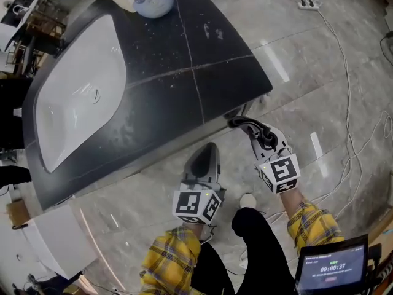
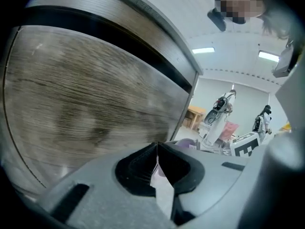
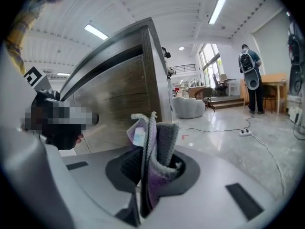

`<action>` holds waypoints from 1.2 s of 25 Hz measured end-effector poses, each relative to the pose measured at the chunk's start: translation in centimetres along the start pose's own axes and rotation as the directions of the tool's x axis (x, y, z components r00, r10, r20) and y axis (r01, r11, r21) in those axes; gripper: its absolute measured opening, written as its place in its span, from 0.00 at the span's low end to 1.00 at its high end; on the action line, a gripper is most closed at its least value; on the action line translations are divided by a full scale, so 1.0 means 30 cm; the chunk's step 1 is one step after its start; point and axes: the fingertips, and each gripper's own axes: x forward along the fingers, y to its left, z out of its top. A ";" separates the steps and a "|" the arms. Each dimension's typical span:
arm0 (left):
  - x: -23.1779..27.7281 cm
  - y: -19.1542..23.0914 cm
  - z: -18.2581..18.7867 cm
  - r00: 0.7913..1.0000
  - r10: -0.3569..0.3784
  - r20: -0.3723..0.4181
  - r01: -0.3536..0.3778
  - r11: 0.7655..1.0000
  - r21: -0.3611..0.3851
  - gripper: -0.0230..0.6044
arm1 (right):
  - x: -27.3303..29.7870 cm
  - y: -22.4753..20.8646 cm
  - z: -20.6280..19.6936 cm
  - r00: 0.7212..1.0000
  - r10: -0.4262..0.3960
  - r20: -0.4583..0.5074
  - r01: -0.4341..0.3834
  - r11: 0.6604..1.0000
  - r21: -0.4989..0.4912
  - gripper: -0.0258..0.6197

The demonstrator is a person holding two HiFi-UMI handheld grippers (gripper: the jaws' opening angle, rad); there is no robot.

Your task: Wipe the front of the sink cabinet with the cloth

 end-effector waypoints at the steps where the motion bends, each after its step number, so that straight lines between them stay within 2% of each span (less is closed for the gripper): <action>1: 0.006 -0.010 0.003 1.000 -0.007 0.000 0.007 1.000 0.000 0.05 | -0.008 -0.014 -0.001 1.000 -0.010 0.000 0.010 1.000 0.004 0.11; 9: 0.025 -0.078 0.014 0.998 -0.064 -0.012 0.064 0.998 0.010 0.05 | -0.065 -0.042 0.017 0.999 -0.053 0.010 0.052 0.998 0.034 0.11; 15: 0.033 -0.153 0.037 0.987 -0.159 -0.035 0.161 0.983 0.088 0.05 | -0.119 -0.034 0.043 0.997 -0.071 0.023 0.070 0.996 0.054 0.11; 21: -0.023 -0.192 0.086 0.981 -0.191 -0.018 0.192 0.975 0.109 0.05 | -0.205 0.010 0.118 0.990 -0.112 0.083 0.104 0.989 0.101 0.11; 30: -0.150 -0.157 0.189 0.982 -0.188 0.016 0.184 0.972 0.145 0.05 | -0.272 0.117 0.238 0.982 -0.134 0.132 0.120 0.987 0.108 0.11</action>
